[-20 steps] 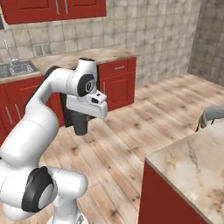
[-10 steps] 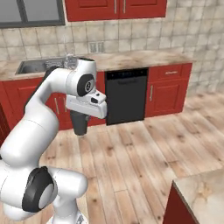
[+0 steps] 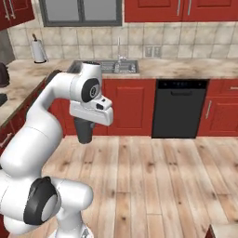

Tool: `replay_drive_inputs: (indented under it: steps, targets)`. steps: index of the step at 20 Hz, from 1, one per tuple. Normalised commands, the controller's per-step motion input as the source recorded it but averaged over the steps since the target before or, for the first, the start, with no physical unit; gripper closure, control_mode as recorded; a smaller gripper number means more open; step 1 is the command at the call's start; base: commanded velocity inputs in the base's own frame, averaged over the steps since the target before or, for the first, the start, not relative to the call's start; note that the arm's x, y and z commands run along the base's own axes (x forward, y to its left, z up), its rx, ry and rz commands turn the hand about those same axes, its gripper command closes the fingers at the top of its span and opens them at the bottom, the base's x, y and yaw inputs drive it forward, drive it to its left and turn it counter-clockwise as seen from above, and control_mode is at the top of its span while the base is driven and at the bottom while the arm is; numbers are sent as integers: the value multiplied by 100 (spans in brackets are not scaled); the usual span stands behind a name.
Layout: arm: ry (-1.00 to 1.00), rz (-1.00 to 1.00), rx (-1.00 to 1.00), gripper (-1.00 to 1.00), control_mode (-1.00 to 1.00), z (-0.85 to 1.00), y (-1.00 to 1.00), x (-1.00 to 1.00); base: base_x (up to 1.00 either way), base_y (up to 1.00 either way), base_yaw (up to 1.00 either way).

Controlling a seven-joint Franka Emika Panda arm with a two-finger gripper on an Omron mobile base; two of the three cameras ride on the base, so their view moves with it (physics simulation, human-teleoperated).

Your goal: Pick the kettle and glass cup and place them in the sink. Then turn on the water.

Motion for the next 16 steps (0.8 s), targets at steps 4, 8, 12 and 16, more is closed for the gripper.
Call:
replay_drive_inputs:
  steps: [4,8,12,16]
  targets:
    - [0,0,0,100,100,0,0,0,22,28,39]
    - [0,0,0,100,100,0,0,0,44,25,24]
    - [0,0,0,100,100,0,0,0,64,27,13]
    - [0,0,0,100,100,0,0,0,79,22,5]
